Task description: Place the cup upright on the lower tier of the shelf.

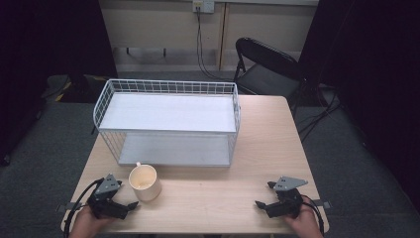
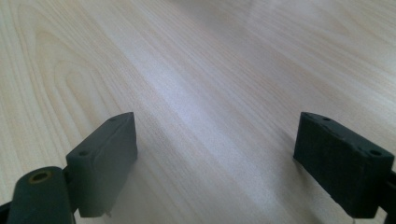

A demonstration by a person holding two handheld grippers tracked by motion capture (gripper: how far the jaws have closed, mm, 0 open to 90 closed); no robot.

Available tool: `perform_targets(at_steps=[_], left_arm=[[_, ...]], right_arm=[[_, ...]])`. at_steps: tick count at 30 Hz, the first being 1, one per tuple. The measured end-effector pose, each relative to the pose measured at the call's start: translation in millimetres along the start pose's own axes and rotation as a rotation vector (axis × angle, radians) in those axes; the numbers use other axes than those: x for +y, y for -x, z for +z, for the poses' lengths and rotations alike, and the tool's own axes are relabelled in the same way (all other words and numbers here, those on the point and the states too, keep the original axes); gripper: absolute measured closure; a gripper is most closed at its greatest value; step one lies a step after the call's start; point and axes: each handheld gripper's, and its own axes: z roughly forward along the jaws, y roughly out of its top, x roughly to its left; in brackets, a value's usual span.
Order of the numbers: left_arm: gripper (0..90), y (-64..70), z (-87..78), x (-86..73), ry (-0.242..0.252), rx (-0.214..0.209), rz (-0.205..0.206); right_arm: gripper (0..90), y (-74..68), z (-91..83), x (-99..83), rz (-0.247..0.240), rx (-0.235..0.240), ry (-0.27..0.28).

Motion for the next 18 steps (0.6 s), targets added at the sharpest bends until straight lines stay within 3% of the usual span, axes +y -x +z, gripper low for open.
perform_targets(at_steps=[3, 8, 15, 18], left_arm=[[1.1, -0.2, -6.9, -3.2, -0.021, 0.007, -0.007], [16.5, 1.2, -15.8, -3.4, -0.039, 0.018, -0.024], [16.3, 13.2, -23.3, 5.5, -0.099, 0.03, 0.025], [16.8, 18.0, -30.2, 10.5, -0.099, 0.035, 0.027]], right_arm=[[12.7, 0.0, 0.0, 0.0, 0.0, -0.001, 0.0], [12.6, 0.7, 0.3, 0.3, 0.001, -0.003, 0.0], [12.6, 1.0, 0.7, 0.5, 0.001, -0.003, 0.002], [12.7, 1.1, 1.2, 1.1, 0.009, -0.011, 0.0]])
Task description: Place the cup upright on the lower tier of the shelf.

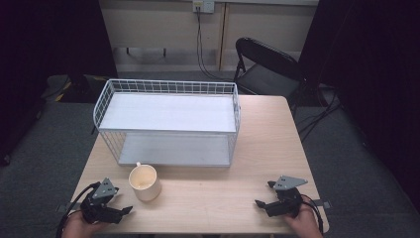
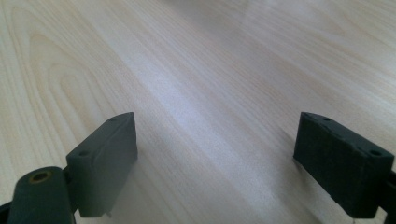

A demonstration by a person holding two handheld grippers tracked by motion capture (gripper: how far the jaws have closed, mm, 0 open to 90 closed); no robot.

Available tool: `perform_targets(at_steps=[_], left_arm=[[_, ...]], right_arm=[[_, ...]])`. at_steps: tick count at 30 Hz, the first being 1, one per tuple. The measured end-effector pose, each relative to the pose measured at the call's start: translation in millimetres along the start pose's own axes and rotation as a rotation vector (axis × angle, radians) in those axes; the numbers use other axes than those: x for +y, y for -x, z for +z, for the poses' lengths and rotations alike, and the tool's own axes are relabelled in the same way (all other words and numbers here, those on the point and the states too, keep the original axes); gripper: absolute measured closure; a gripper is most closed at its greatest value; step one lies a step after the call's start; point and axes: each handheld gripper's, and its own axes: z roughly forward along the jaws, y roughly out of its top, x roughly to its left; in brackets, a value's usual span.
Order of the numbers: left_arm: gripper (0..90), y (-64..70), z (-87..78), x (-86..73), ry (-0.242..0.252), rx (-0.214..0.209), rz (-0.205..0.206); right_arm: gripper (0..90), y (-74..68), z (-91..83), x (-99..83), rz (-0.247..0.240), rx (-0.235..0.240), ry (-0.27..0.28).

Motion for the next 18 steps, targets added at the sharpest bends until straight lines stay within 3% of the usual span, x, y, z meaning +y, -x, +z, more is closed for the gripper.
perform_targets(at_steps=[6, 15, 18], left_arm=[[17.3, 4.0, -16.2, 12.6, 0.048, 0.0, -0.019], [20.5, 2.7, -31.4, 27.9, 0.096, -0.012, -0.128], [20.0, 2.3, -34.0, 32.2, 0.105, -0.005, -0.137]], right_arm=[[12.7, -0.3, 0.3, 0.3, 0.005, -0.006, -0.001], [12.7, -0.2, 0.3, 0.3, 0.005, -0.006, -0.001], [12.7, -0.2, 0.3, 0.3, 0.005, -0.006, -0.001]])
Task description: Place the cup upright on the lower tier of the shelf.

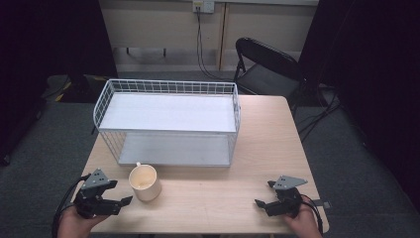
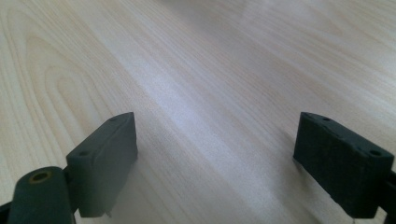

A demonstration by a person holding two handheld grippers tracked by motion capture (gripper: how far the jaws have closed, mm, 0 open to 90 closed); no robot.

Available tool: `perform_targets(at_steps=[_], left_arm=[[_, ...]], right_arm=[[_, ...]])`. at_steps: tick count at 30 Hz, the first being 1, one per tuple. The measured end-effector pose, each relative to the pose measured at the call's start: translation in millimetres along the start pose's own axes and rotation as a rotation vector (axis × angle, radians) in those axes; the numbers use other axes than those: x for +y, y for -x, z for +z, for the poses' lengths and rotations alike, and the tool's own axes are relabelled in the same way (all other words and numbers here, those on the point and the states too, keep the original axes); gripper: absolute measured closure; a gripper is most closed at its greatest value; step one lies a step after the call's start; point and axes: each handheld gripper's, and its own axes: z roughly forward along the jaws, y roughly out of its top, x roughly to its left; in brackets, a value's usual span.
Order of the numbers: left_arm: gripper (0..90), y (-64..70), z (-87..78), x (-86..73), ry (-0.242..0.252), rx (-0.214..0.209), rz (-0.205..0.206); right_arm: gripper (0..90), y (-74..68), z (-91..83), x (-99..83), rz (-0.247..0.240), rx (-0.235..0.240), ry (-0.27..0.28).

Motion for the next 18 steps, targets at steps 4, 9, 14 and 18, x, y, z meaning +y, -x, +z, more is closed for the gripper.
perform_targets(at_steps=[4, 9, 14, 18], left_arm=[[19.7, 1.0, -6.2, 9.7, -0.002, 0.022, -0.008], [20.0, 3.6, -11.3, 17.9, -0.01, 0.047, 0.007], [20.6, 4.9, -10.6, 28.7, -0.003, 0.04, -0.016], [20.7, 4.6, -6.2, 38.4, -0.015, 0.054, -0.018]], right_arm=[[12.7, 0.0, 0.0, 0.0, 0.0, 0.0, 0.0], [12.7, -0.1, 0.0, 0.0, 0.001, -0.001, 0.0], [12.7, -0.1, 0.0, 0.0, 0.001, -0.002, -0.001], [12.7, 0.0, 0.0, 0.0, 0.001, -0.001, 0.0]])
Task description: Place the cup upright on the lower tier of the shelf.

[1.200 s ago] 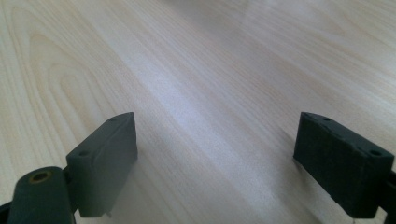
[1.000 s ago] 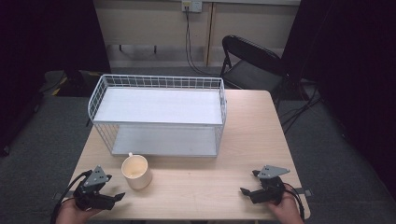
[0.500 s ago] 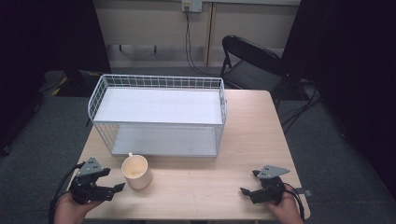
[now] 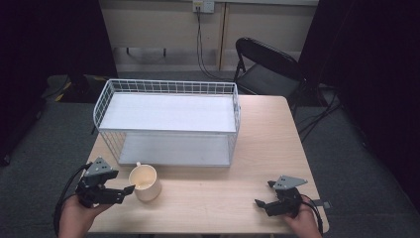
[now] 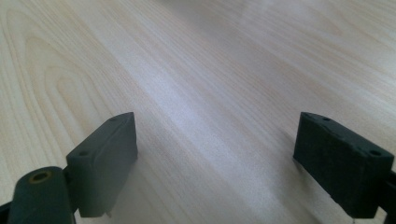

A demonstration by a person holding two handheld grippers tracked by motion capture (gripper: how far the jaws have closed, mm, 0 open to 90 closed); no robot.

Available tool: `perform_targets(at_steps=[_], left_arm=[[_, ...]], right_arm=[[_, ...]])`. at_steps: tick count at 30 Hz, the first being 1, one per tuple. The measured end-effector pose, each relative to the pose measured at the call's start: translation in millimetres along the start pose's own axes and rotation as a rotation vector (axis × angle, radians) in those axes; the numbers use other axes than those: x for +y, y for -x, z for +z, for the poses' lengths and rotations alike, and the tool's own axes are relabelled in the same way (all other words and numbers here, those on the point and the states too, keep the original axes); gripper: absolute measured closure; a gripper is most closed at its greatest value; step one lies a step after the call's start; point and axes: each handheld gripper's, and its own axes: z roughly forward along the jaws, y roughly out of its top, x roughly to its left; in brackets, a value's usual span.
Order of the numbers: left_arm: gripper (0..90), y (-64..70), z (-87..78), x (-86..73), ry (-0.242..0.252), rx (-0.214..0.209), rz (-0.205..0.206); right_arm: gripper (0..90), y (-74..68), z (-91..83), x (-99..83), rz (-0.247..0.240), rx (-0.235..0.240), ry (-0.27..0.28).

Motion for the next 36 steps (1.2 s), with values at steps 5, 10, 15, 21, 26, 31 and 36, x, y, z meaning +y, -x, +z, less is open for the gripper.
perform_targets(at_steps=[5, 10, 15, 21, 26, 31, 36], left_arm=[[22.4, -0.8, 5.0, 9.2, -0.028, 0.017, 0.001], [25.6, -0.5, 10.9, 11.1, -0.02, 0.029, 0.004], [26.6, -3.2, 19.7, 9.3, -0.018, 0.05, -0.015], [40.9, -3.0, 29.1, 5.6, 0.044, 0.056, -0.033], [49.0, -2.1, 35.3, 4.7, 0.057, 0.042, -0.058], [54.0, -2.4, 40.1, 1.7, 0.075, 0.049, -0.084], [58.6, -2.1, 44.3, -0.6, 0.07, 0.052, -0.105]], right_arm=[[12.7, 0.0, 0.0, 0.0, 0.0, 0.0, 0.0], [12.7, 0.0, 0.0, 0.0, 0.0, 0.0, 0.0], [12.7, 0.0, 0.0, 0.0, 0.0, 0.0, 0.0], [12.7, -0.1, 0.0, 0.0, 0.001, 0.0, 0.0], [12.8, -0.2, 0.0, 0.0, 0.001, -0.002, -0.001], [12.7, -0.2, 0.0, 0.0, 0.002, -0.003, -0.001], [12.8, -0.2, 0.0, 0.0, 0.003, -0.004, -0.001]])
